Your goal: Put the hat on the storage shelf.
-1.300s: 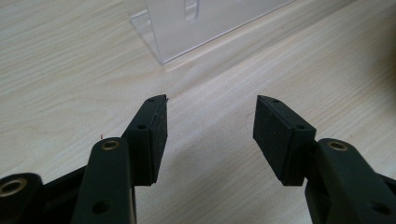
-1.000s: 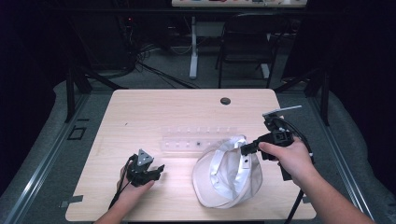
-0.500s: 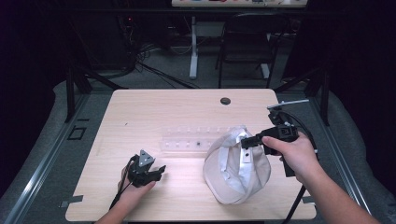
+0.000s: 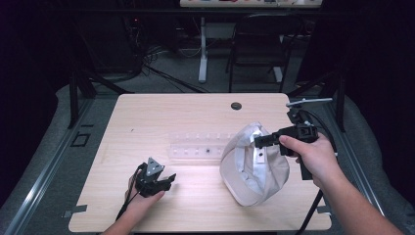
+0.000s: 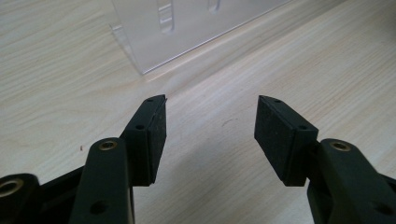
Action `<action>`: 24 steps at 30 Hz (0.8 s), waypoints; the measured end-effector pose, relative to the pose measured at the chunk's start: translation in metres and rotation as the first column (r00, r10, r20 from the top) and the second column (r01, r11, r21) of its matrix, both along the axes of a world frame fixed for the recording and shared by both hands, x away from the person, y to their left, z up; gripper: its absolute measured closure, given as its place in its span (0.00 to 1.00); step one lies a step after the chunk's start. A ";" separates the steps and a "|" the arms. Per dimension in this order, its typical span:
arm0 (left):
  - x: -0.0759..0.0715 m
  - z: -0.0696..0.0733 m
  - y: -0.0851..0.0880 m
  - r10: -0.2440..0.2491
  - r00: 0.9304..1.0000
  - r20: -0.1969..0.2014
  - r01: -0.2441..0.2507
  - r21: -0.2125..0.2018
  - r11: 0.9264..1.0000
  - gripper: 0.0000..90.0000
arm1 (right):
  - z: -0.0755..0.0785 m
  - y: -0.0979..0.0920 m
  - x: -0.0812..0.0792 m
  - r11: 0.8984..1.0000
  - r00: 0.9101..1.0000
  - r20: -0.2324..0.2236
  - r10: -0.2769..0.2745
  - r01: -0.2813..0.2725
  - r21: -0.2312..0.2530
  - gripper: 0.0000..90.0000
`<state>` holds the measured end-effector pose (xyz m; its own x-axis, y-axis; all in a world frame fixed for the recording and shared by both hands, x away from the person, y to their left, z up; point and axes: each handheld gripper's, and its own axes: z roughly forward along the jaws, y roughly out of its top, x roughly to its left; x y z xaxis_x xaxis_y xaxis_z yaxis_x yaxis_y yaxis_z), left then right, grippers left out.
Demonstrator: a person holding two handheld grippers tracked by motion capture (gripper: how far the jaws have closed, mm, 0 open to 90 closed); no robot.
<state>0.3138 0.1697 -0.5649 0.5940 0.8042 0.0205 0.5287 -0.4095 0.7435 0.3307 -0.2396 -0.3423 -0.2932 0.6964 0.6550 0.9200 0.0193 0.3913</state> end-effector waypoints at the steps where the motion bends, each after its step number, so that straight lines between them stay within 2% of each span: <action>1: -0.001 0.001 -0.001 -0.005 1.000 0.000 0.005 0.001 1.000 0.49 | 0.001 0.000 0.001 1.000 1.000 0.002 -0.006 0.006 0.006 0.92; 3: -0.003 0.005 -0.005 -0.021 1.000 0.000 0.021 -0.029 0.999 0.49 | 0.003 0.000 0.002 1.000 1.000 0.007 -0.010 0.010 0.018 0.92; 11: -0.015 0.022 -0.020 -0.071 0.997 0.033 0.073 -0.074 0.995 0.51 | 0.011 0.008 0.009 0.999 1.000 0.027 -0.013 0.012 0.044 0.92; 14: -0.019 0.028 -0.029 -0.100 0.994 0.045 0.103 -0.090 0.991 0.51 | 0.014 0.011 0.012 0.999 0.999 0.034 -0.010 0.009 0.047 0.92; 20: -0.025 0.037 -0.047 -0.162 0.985 0.060 0.167 -0.077 0.983 0.49 | 0.020 0.019 0.019 0.998 0.999 0.046 -0.005 0.003 0.056 0.92; 24: -0.028 0.042 -0.057 -0.183 0.980 0.081 0.189 -0.073 0.979 0.48 | 0.022 0.023 0.023 0.998 0.999 0.051 -0.009 0.006 0.065 0.92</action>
<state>0.2854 0.1132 -0.5227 0.7328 0.6804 0.0097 0.3912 -0.4329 0.8121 0.3535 -0.2169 -0.3203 -0.3227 0.6553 0.6830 0.8986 -0.0146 0.4385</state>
